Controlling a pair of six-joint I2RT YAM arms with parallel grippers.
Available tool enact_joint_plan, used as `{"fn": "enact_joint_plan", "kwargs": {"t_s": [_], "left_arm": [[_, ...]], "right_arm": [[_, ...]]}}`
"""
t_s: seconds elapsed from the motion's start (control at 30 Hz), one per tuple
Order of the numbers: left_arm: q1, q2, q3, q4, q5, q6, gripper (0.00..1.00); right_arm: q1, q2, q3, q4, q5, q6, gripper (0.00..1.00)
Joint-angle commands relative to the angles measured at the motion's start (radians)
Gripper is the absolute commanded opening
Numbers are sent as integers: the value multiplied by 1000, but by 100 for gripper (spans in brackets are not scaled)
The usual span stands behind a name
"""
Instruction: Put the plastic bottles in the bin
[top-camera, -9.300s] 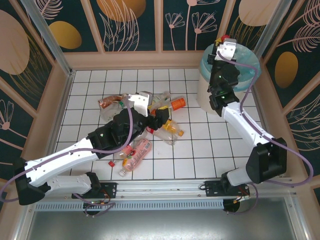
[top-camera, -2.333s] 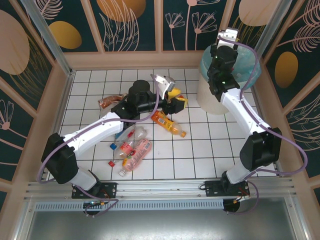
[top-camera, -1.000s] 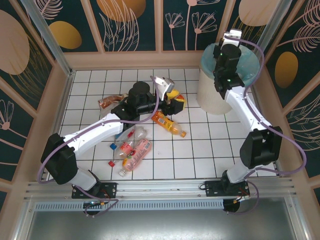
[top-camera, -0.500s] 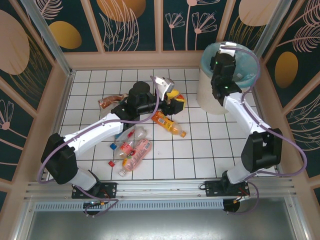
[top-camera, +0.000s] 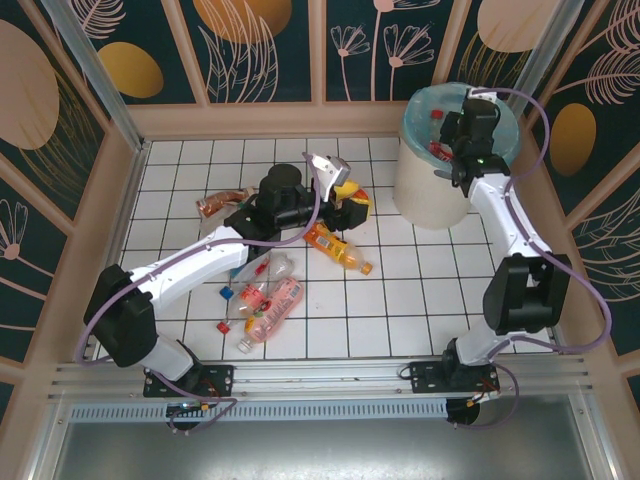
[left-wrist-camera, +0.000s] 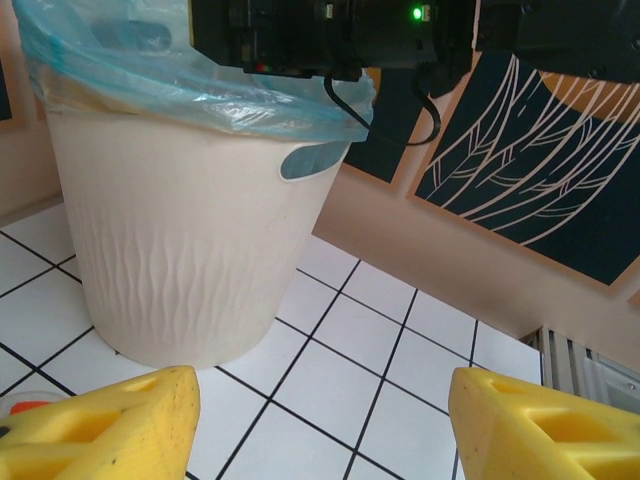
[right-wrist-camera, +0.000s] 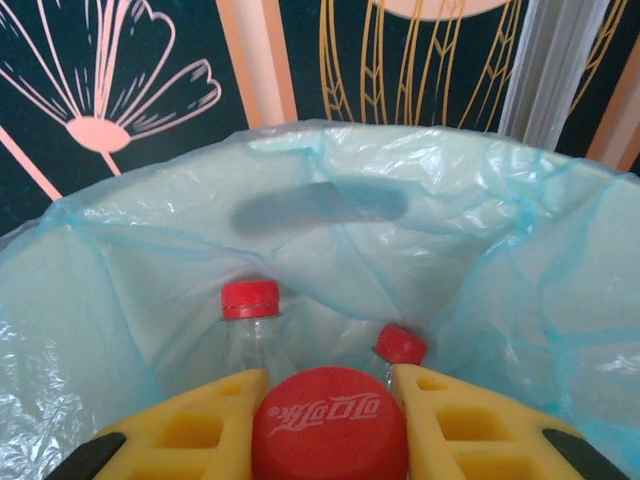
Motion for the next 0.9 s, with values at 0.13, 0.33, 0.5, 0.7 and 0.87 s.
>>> {"fn": "enact_joint_plan", "kwargs": {"t_s": [0.13,0.33,0.5,0.7,0.87], "left_arm": [[-5,9,-5,28,3,-7,67],[-5,8,-5,27,1,-2,67],[-4,12,-6,28,2,-3,67],[-5,18,-6,27,0,-1,67],[-5,21,-6,25,-1,0,67]], "right_arm": [[-6,112,93,-285,-125,44,28],[-4,131,66,-278,-89,19,27],[25,78,34,-127,25,-19,16],[43,-25,-12,155,180,-39,9],[46,-25,-44,285,239,-44,8]]}}
